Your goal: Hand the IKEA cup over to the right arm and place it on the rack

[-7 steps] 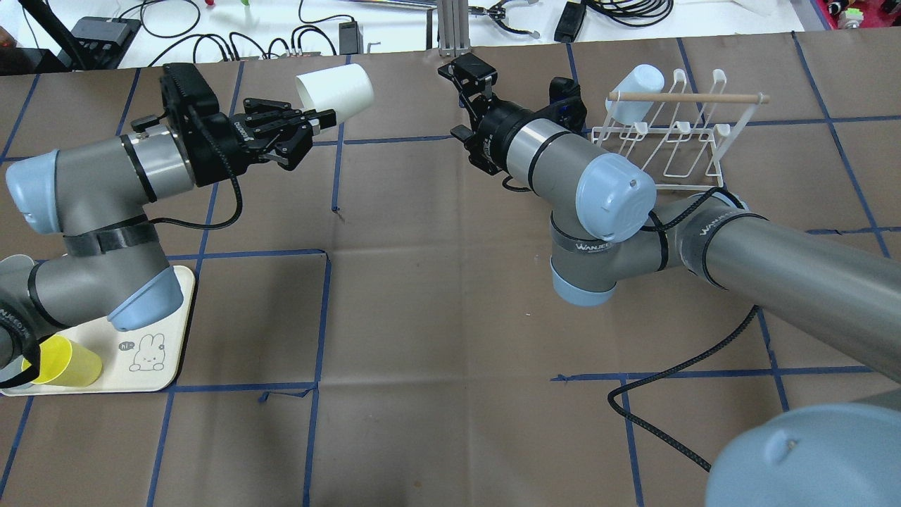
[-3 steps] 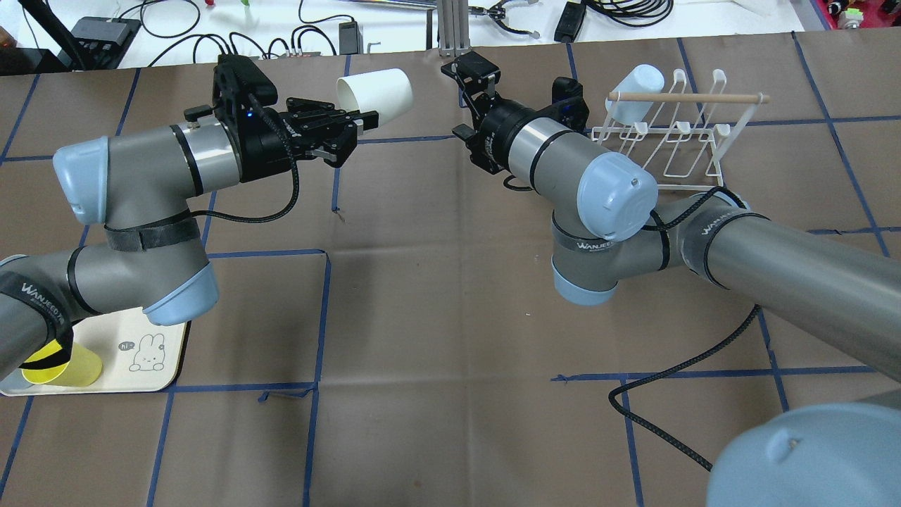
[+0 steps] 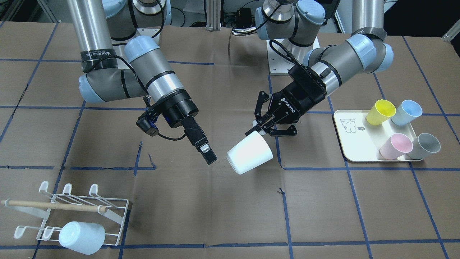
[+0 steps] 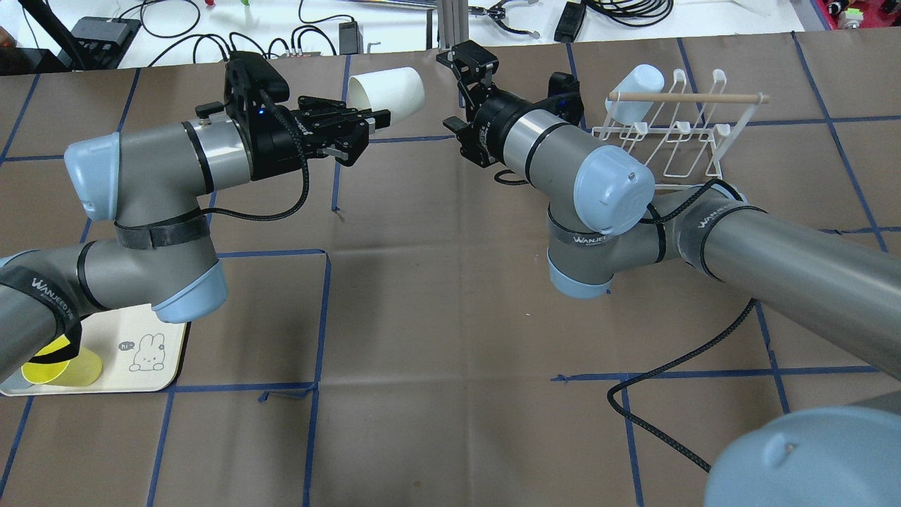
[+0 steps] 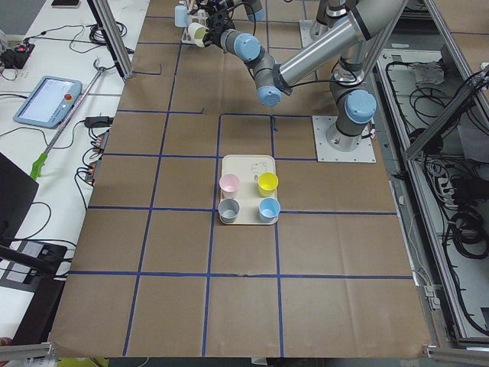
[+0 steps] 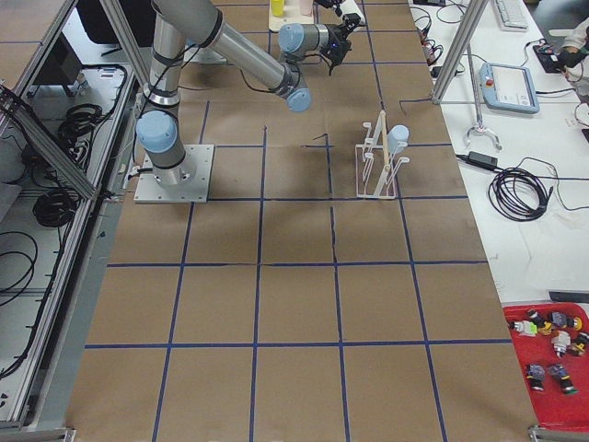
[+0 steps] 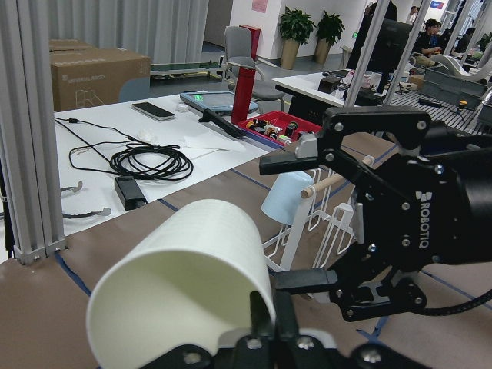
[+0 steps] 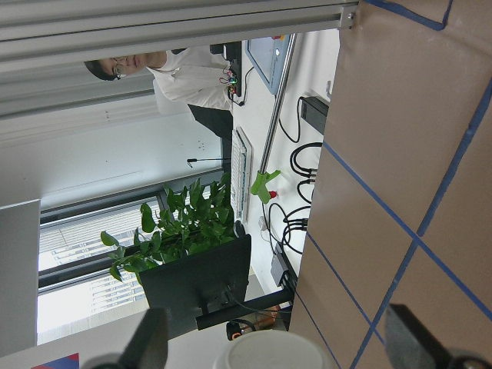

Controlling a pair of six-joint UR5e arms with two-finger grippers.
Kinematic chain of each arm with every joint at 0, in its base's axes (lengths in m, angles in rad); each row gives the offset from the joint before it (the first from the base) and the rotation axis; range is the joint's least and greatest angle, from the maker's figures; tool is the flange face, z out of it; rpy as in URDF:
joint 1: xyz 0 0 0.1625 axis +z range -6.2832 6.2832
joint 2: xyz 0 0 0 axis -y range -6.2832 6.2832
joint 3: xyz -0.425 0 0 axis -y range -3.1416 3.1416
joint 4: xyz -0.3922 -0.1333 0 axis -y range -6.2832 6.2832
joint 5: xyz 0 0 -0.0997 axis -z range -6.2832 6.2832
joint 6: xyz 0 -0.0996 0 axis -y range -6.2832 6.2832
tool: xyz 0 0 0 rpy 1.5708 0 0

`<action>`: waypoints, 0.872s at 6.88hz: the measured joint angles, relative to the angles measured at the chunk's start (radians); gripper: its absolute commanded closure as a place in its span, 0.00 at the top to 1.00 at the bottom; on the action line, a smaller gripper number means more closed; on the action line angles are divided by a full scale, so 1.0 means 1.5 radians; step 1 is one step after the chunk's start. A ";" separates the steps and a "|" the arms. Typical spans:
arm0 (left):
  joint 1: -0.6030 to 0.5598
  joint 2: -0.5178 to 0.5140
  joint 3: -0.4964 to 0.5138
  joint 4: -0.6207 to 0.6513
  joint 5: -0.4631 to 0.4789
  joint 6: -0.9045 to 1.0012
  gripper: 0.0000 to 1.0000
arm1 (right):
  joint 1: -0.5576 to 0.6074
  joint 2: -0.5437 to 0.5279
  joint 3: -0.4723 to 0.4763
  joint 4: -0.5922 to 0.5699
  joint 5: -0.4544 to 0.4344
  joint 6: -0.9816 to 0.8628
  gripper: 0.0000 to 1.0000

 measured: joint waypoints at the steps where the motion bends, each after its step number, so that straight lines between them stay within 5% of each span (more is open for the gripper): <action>1: -0.003 0.000 0.000 0.000 0.000 0.000 0.01 | 0.006 0.002 -0.008 0.001 0.000 0.003 0.99; 6: -0.005 0.000 0.000 -0.001 0.001 -0.001 0.03 | 0.028 0.008 -0.012 0.003 -0.001 0.019 0.98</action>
